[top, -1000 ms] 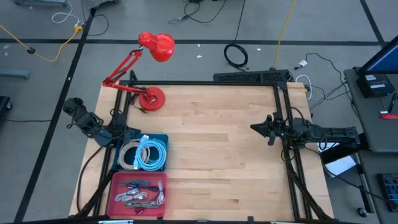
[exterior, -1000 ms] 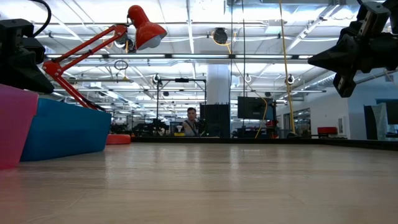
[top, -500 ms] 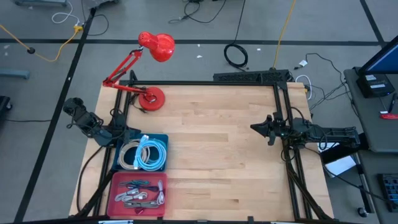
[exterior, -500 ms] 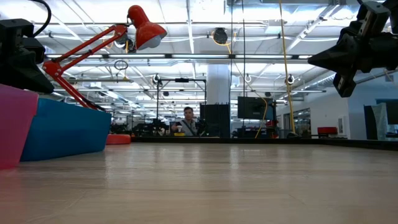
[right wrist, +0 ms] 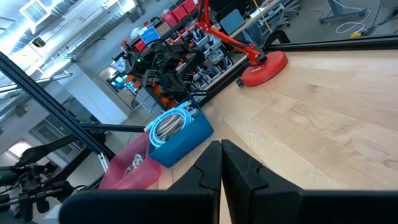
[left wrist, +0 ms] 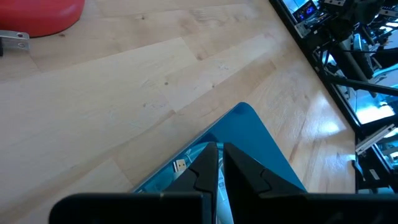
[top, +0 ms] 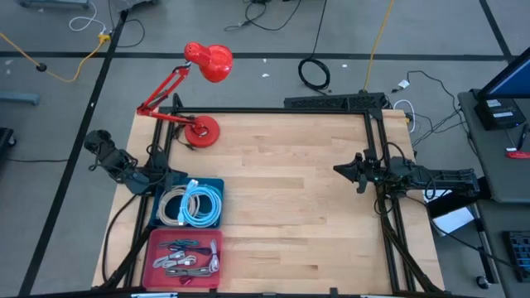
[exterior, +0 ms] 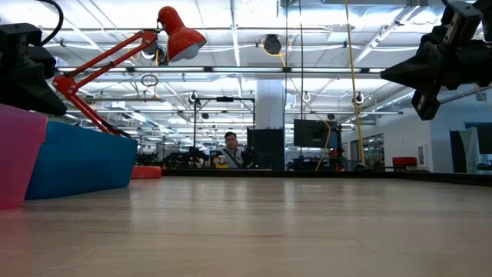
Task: Pick & Place USB Port
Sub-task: Return to Home Position
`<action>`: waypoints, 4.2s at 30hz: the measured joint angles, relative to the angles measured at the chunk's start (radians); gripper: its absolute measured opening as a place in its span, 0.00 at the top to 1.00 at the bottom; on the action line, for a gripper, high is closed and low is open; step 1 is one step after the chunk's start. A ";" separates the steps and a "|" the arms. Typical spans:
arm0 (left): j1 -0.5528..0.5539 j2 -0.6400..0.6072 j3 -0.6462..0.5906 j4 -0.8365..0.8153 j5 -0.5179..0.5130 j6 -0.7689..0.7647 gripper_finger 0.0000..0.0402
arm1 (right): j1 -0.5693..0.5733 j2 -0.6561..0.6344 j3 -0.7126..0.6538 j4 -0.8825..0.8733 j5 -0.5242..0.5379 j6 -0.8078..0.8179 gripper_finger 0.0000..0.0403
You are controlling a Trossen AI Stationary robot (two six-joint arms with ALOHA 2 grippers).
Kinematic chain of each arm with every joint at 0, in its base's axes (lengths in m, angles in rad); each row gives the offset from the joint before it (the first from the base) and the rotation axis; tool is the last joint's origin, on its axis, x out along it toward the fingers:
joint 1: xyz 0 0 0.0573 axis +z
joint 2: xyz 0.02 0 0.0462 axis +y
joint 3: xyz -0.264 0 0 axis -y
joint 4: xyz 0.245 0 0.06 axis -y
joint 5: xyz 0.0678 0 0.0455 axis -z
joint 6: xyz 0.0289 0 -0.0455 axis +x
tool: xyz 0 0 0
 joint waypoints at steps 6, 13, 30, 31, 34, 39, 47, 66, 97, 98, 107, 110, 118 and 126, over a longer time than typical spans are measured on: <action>0.000 0.000 0.000 0.000 0.000 0.000 0.94 | 0.000 0.000 0.000 0.000 0.000 0.000 1.00; 0.000 0.000 0.000 0.004 -0.022 0.025 0.94 | 0.000 0.000 0.000 0.000 0.000 0.000 1.00; -0.001 -0.001 -0.062 0.539 0.091 1.119 0.94 | 0.000 0.000 0.000 0.000 0.000 0.000 1.00; -0.001 -0.001 -0.086 0.623 0.111 1.170 0.94 | 0.000 0.000 0.000 0.000 0.000 0.000 1.00; 0.000 -0.001 -0.180 0.844 0.152 1.284 0.94 | 0.000 0.000 0.000 0.000 0.000 0.000 1.00; -0.003 0.017 -0.298 1.110 0.209 1.346 0.94 | 0.000 0.000 0.000 -0.001 0.000 0.000 1.00; -0.002 -0.001 -0.301 1.116 0.286 1.349 0.94 | 0.000 0.003 0.000 -0.003 0.000 0.000 1.00; -0.001 0.009 -0.301 1.118 0.331 1.318 0.94 | 0.000 0.003 0.000 -0.004 0.000 0.000 1.00; -0.002 0.008 -0.302 1.120 0.330 1.318 0.94 | 0.000 0.003 0.000 -0.004 0.000 0.000 1.00; -0.002 0.009 -0.302 1.120 0.330 1.318 0.94 | 0.000 0.003 0.000 -0.004 0.000 0.000 1.00; -0.001 0.009 -0.302 1.120 0.330 1.318 0.94 | 0.000 0.003 0.000 -0.004 0.000 0.000 1.00; -0.001 0.009 -0.302 1.120 0.330 1.318 0.94 | 0.000 0.003 0.000 -0.004 0.000 0.000 1.00; -0.001 0.008 -0.302 1.120 0.330 1.317 0.94 | 0.000 0.003 0.000 -0.004 0.000 0.000 1.00; -0.001 0.009 -0.302 1.120 0.330 1.315 0.94 | 0.000 0.003 0.000 -0.004 0.000 0.000 1.00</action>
